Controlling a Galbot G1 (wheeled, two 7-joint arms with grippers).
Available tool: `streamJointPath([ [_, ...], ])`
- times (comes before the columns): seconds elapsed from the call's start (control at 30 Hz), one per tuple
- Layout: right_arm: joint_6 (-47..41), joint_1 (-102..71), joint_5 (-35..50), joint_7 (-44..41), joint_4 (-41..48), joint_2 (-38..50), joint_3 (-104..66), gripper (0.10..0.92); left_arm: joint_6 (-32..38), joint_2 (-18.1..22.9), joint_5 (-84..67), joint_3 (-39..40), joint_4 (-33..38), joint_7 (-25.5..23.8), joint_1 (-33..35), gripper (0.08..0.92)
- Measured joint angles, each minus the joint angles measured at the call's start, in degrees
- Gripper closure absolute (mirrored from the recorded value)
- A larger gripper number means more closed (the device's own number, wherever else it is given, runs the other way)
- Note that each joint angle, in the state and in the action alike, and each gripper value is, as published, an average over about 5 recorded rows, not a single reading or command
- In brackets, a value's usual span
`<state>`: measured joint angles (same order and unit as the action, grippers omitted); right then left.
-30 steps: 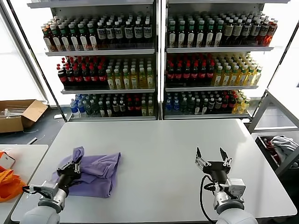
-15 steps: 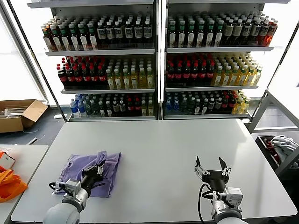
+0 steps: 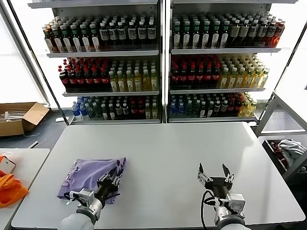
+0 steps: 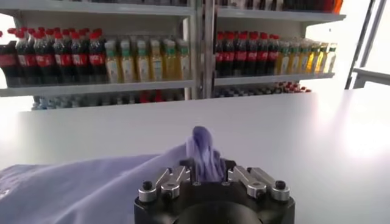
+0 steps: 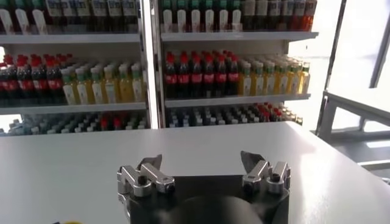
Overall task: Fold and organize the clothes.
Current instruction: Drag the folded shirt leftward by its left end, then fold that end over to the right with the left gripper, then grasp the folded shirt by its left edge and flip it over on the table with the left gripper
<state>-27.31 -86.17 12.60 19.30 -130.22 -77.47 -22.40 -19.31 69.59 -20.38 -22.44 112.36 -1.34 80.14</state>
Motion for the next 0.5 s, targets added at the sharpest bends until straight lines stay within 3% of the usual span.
streamJointPath([
  [0.27,0.17,0.38,0.67,-0.19,0.5,0.87,-0.06,0.203,-0.42,1.74,-12.03,0.88,4.99,3.35,0.27,0.399],
  [0.5,0.57,1.14,1.4,-0.52,1.27,1.61,0.42,0.203,1.06,-0.72,-16.54,-5.22,7.36,4.99,-0.08,0.204],
])
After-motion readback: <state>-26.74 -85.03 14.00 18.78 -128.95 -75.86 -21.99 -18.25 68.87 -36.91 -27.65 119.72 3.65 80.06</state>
